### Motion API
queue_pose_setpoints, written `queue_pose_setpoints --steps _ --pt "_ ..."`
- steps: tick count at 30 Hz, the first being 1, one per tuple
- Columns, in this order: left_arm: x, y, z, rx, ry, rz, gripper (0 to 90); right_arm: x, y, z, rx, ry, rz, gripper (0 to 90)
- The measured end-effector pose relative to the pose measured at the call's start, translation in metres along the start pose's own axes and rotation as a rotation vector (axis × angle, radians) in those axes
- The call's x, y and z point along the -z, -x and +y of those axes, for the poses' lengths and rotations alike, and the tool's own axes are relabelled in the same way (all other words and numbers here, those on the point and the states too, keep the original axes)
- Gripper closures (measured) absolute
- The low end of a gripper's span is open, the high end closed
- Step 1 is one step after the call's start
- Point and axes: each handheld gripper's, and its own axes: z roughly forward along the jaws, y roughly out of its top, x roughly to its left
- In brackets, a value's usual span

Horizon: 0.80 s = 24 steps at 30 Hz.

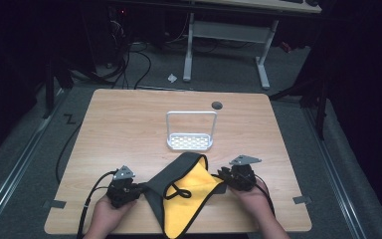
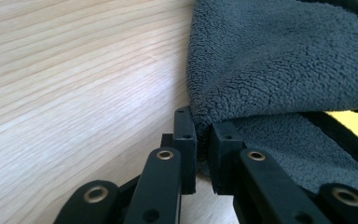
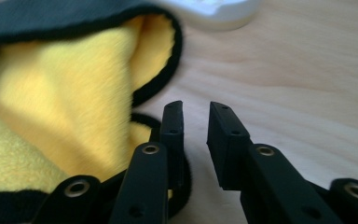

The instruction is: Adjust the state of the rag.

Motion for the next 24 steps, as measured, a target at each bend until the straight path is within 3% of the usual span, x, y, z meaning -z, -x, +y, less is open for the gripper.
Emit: queue_pose_setpoints --steps 4,7,11,12,15,18,19,24 --pt "0.003 -0.004 -0.001 0.004 0.002 0.012 82.6 0.003 -0.017 -0.006 0.024 -0.002 0.061 69.1" --pt "0.004 -0.006 -0.001 0.006 0.002 0.013 82.5 -0.004 -0.021 -0.007 0.043 -0.019 0.036 67.4" --pt "0.005 -0.007 -0.002 0.005 0.001 0.015 82.4 -0.018 -0.019 0.0 0.035 -0.048 0.061 67.7" --pt "0.005 -0.007 -0.002 0.008 0.002 0.016 82.4 -0.019 -0.02 0.001 0.041 -0.049 0.075 68.5" --pt "0.006 -0.009 -0.004 0.018 0.005 0.016 82.4 -0.017 -0.027 0.0 0.099 -0.068 0.073 84.0" --pt "0.007 -0.01 -0.005 0.021 0.006 0.014 82.6 -0.015 -0.031 0.001 0.132 -0.079 0.049 87.9" --pt "0.007 -0.011 -0.005 0.021 0.005 0.013 82.7 -0.013 -0.03 0.001 0.144 -0.063 0.01 88.1" --pt "0.01 -0.014 -0.005 0.03 0.006 0.017 83.0 0.013 0.003 -0.001 0.043 0.023 -0.104 88.3"
